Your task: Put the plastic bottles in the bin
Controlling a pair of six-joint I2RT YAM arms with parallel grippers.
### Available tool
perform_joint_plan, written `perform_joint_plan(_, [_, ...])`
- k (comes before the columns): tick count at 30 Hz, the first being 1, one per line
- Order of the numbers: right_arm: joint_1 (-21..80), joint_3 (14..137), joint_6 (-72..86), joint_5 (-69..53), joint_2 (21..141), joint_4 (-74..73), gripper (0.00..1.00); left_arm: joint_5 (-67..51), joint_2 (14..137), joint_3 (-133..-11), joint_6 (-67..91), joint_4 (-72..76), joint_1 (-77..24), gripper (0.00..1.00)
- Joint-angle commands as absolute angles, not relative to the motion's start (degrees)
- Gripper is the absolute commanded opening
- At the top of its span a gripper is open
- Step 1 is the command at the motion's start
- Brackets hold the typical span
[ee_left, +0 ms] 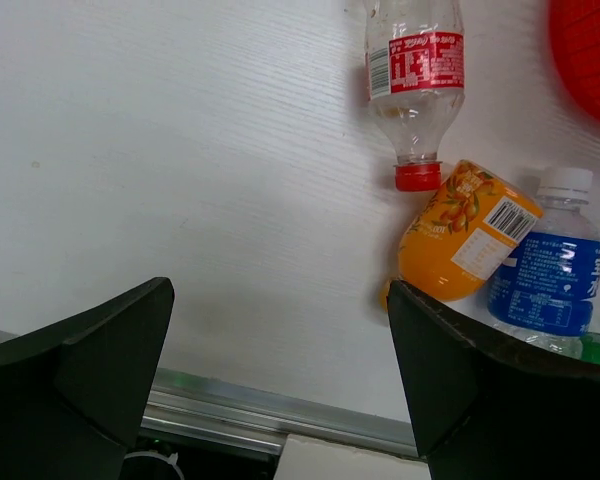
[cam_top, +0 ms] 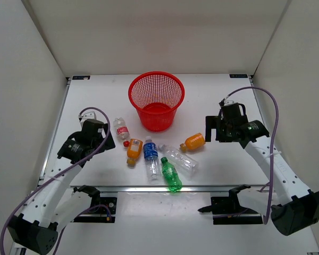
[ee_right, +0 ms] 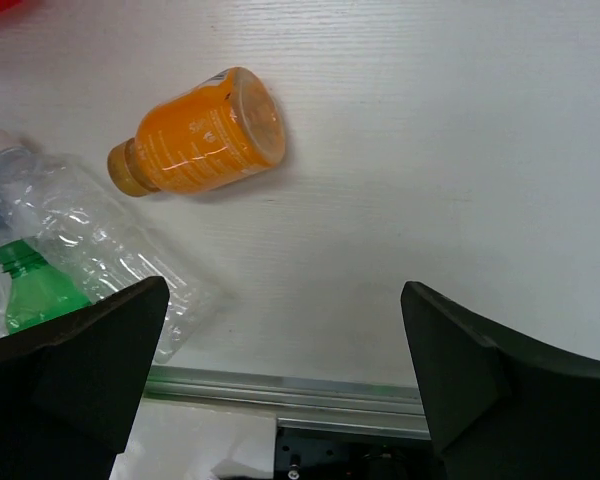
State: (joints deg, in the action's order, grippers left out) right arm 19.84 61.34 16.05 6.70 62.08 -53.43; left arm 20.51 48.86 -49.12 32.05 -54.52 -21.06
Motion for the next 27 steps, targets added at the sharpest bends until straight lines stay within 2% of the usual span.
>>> perform_joint_plan(1, [20.3, 60.21, 18.9, 4.04, 58.71, -47.73, 0.99, 20.57, 49.74, -53.26, 30.5, -55.11, -20.65, 0.99])
perform_joint_plan(7, [26.36, 55.3, 20.74, 2.64, 58.71, -39.92, 0.99, 20.48, 47.38, -51.95, 31.81, -54.49, -20.74, 0.99])
perform_joint_plan(11, [24.43, 49.5, 26.87, -3.41, 58.62, -33.5, 0.99, 18.64, 46.84, -49.49, 32.52, -54.14, -20.13, 0.98])
perform_joint_plan(16, [26.28, 46.67, 37.41, 7.19, 59.76, -30.42, 0.99, 17.4, 45.8, -47.73, 33.22, -52.91, -21.8, 0.99])
perform_joint_plan(20, [27.24, 38.96, 51.38, 11.15, 58.71, -23.66, 0.98, 16.61, 45.26, -47.63, 32.61, -53.26, -20.04, 0.99])
perform_joint_plan(27, [29.97, 37.26, 56.16, 16.44, 66.0, -15.93, 0.98, 17.31, 46.41, -47.99, 31.81, -53.7, -20.3, 0.98])
